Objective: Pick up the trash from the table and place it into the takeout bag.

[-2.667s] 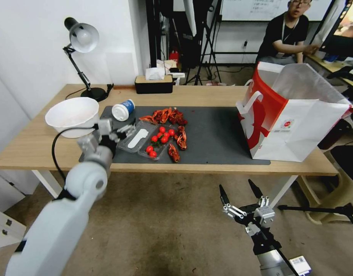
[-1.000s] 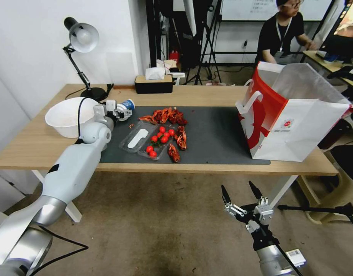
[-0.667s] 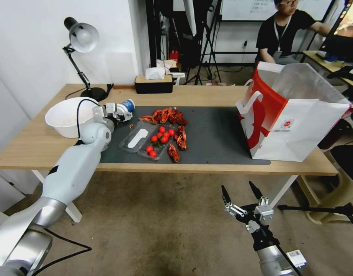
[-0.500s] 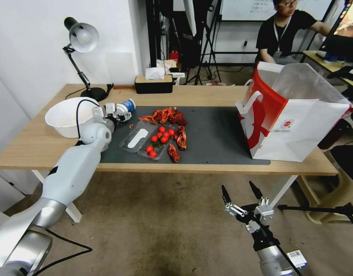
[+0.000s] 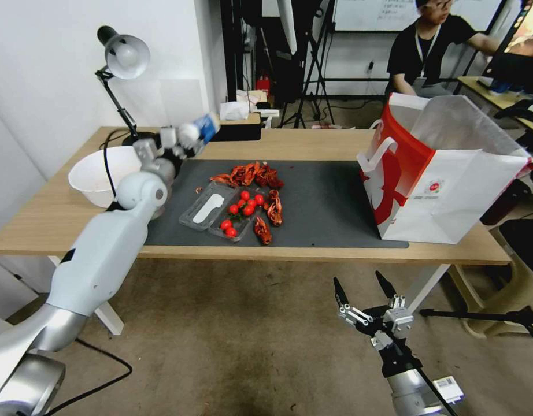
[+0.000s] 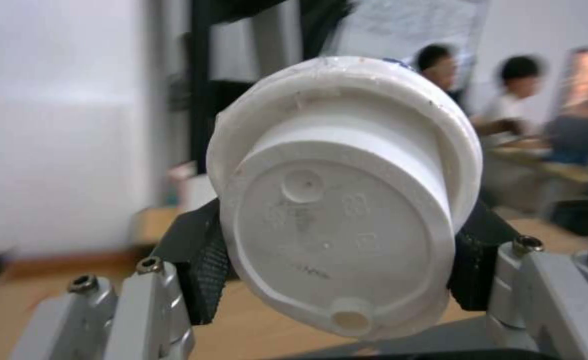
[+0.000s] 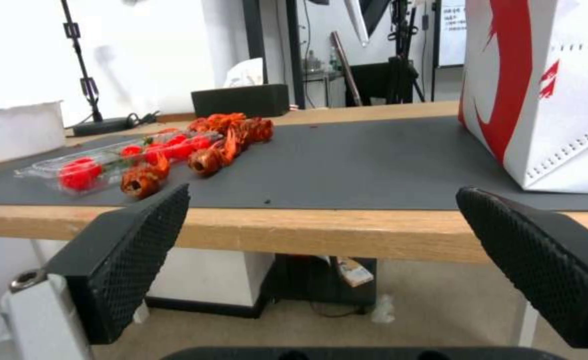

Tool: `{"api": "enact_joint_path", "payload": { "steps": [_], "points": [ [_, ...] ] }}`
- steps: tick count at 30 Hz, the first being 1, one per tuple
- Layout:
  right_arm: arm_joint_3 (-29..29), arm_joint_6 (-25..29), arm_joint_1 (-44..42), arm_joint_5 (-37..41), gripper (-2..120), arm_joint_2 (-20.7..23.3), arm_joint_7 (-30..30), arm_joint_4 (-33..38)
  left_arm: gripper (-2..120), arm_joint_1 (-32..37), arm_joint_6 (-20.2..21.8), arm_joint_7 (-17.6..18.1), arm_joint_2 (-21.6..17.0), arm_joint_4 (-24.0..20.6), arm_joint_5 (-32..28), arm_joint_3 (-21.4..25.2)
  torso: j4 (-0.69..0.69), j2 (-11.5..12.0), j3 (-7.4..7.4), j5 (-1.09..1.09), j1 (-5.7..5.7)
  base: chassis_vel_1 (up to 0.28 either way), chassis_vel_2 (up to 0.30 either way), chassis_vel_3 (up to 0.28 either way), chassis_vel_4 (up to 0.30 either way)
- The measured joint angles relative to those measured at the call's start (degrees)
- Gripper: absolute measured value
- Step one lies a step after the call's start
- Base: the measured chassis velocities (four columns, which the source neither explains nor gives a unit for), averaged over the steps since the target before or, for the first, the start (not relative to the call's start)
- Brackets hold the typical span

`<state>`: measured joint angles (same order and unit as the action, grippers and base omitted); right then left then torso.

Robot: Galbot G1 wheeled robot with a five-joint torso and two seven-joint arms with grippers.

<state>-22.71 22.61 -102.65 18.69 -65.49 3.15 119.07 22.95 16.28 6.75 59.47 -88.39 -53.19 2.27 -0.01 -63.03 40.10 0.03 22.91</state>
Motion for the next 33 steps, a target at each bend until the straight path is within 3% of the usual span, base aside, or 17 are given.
{"api": "enact_joint_path", "payload": {
  "steps": [1, 3, 9, 12, 13, 19, 23, 28, 29, 33],
  "points": [
    [0.0, 0.0, 0.0, 0.0, 100, 0.0, 0.0, 0.0, 62, -0.5, 0.0, -0.1, 0.1, -0.8, -0.4, -0.7, 0.00, 0.0, 0.00, -0.01, 0.00, 0.000, 0.000, 0.000, 0.000],
    [0.2, -0.1, 0.1, -0.3, 100, -0.5, 0.0, 0.0, 62, -5.0, 1.1, 0.2, 1.2, -6.1, -3.9, -7.1, 0.01, 0.0, 0.00, -0.01, 0.00, 0.000, 0.000, 0.000, 0.000],
    [0.2, -0.1, 0.0, -0.4, 100, -0.7, 0.0, -0.1, 62, -10.6, 1.6, 0.5, 3.7, -7.7, -6.7, -13.6, -0.01, 0.0, 0.00, 0.01, 0.00, 0.000, 0.000, 0.000, 0.000],
    [-0.3, -0.1, -0.3, -0.6, 100, -0.7, 0.0, 0.4, 62, -15.9, 1.7, 0.4, 8.0, -5.6, -7.9, -19.3, 0.01, 0.0, 0.00, -0.01, 0.00, 0.000, 0.000, 0.000, 0.000],
    [-0.3, -0.1, -0.3, -0.6, 100, -0.7, 0.0, 0.4, 62, -15.9, 1.7, 0.4, 8.0, -5.6, -7.9, -19.3, 0.01, 0.0, 0.00, -0.01, 0.00, 0.000, 0.000, 0.000, 0.000],
    [-0.8, -0.1, -0.9, -0.8, 100, -1.0, 0.1, 0.5, 62, -21.5, 1.5, 0.3, 17.7, -0.2, -7.9, -24.8, 0.00, 0.0, 0.01, -0.01, 0.00, 0.000, 0.000, 0.000, 0.000],
    [-0.9, 0.1, -1.2, -1.0, 100, -1.3, 0.1, 0.5, 62, -24.3, 1.3, 0.2, 22.1, 2.7, -7.6, -27.7, 0.00, 0.0, 0.01, -0.01, 0.00, 0.000, 0.000, 0.000, 0.000],
    [-1.0, 0.4, -1.3, -1.0, 100, -1.4, 0.1, 0.2, 62, -26.5, 1.3, -0.2, 25.2, 5.3, -7.0, -30.0, -0.01, 0.0, 0.01, -0.01, 0.00, 0.000, 0.000, 0.000, 0.000],
    [-0.9, 0.5, -1.3, -1.0, 100, -1.4, 0.1, -0.2, 62, -28.9, 1.4, -0.9, 27.1, 8.5, -6.1, -32.2, -0.01, 0.0, 0.00, -0.01, 0.00, 0.000, 0.000, 0.000, 0.000],
    [-0.9, 0.6, -1.2, -1.0, 100, -1.5, 0.1, -0.3, 62, -30.2, 1.4, -1.5, 28.1, 10.9, -5.1, -33.4, 0.01, 0.0, 0.00, -0.02, 0.00, 0.000, 0.000, 0.000, 0.000]
  ]
}}
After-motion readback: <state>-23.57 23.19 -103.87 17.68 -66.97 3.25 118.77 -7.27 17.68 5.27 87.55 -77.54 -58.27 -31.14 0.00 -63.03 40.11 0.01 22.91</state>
